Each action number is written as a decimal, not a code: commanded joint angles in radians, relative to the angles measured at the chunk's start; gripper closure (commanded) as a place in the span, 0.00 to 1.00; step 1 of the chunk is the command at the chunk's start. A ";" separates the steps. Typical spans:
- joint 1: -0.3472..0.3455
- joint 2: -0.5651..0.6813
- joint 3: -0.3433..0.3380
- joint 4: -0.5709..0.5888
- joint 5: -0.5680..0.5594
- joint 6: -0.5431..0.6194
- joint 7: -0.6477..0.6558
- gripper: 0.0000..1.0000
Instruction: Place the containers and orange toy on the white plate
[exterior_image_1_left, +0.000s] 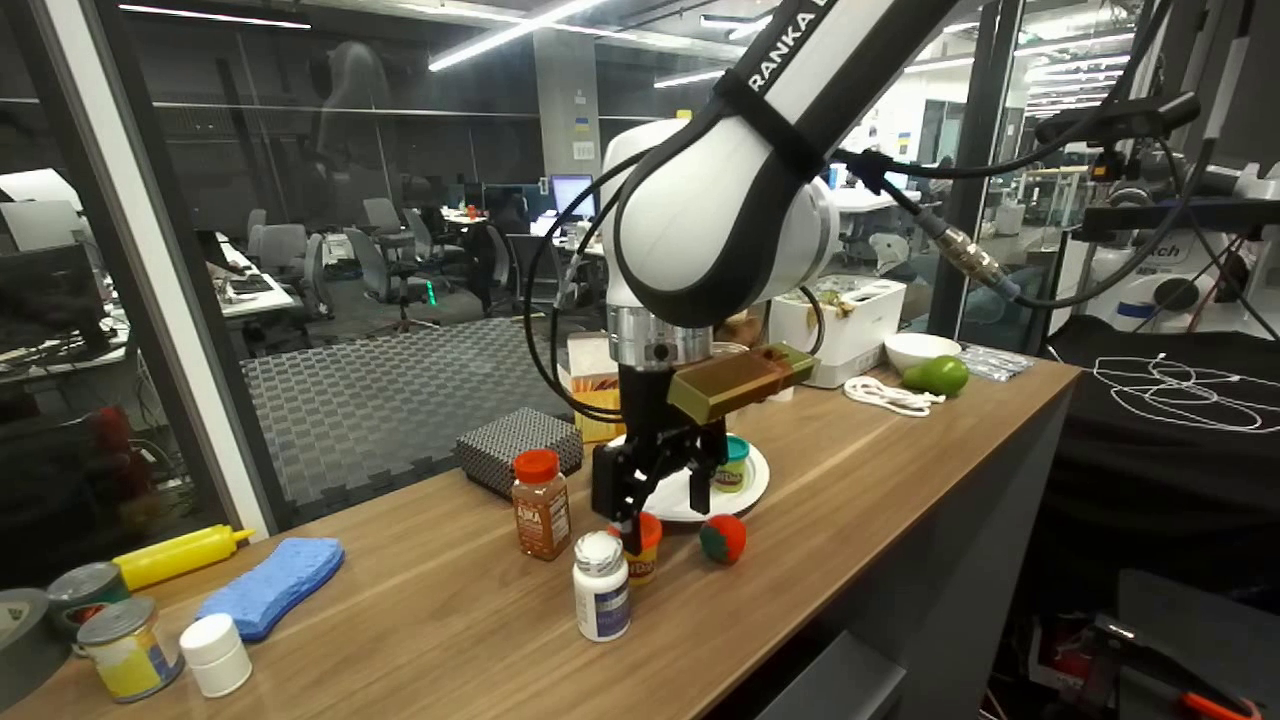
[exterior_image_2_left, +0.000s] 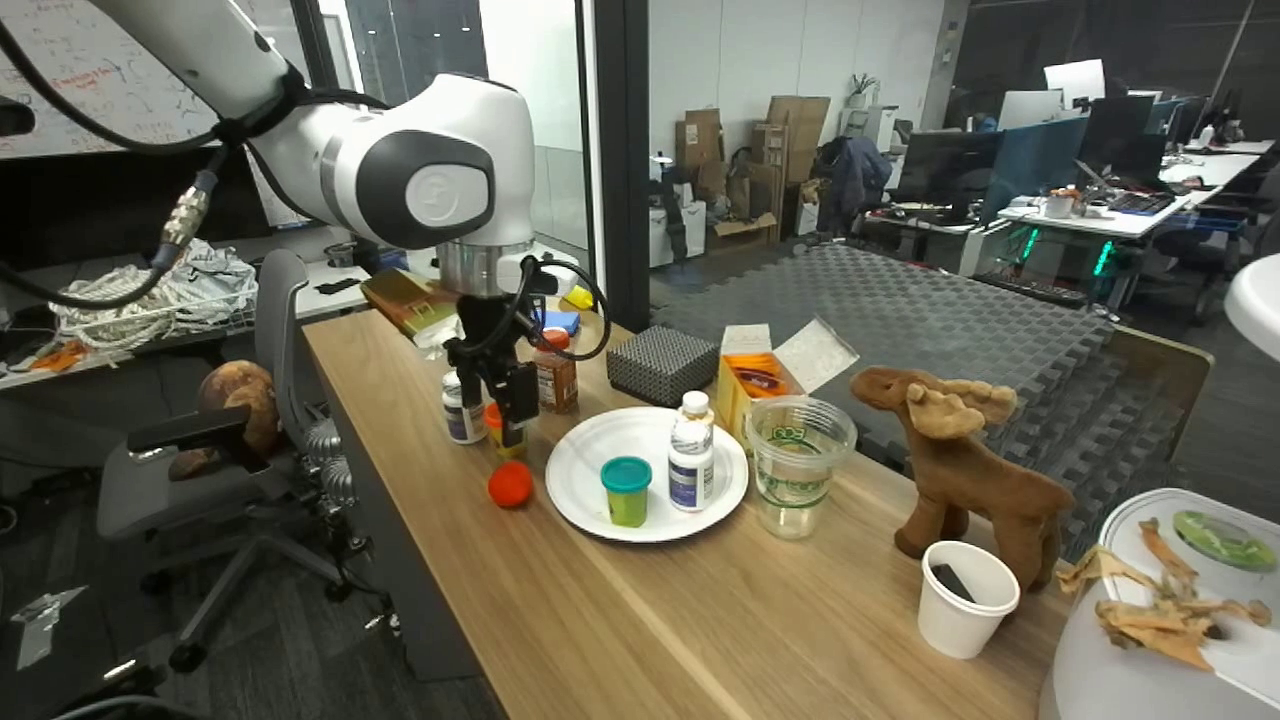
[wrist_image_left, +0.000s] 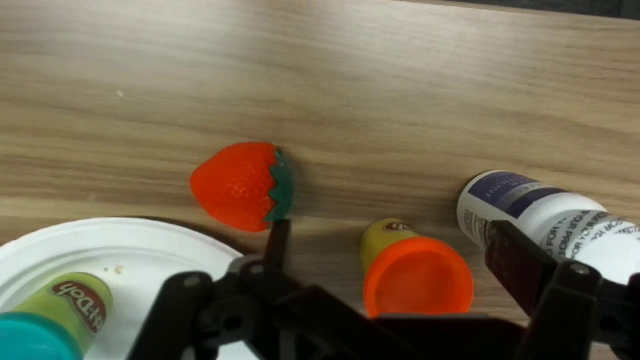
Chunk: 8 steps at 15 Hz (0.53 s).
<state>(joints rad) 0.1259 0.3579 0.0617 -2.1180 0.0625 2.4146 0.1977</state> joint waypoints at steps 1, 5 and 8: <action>-0.002 0.031 0.016 0.035 0.025 0.012 -0.009 0.00; 0.006 0.054 0.015 0.052 0.014 0.035 0.004 0.00; 0.015 0.066 0.010 0.064 0.001 0.061 0.014 0.00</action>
<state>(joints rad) 0.1291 0.3975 0.0712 -2.0867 0.0639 2.4446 0.1986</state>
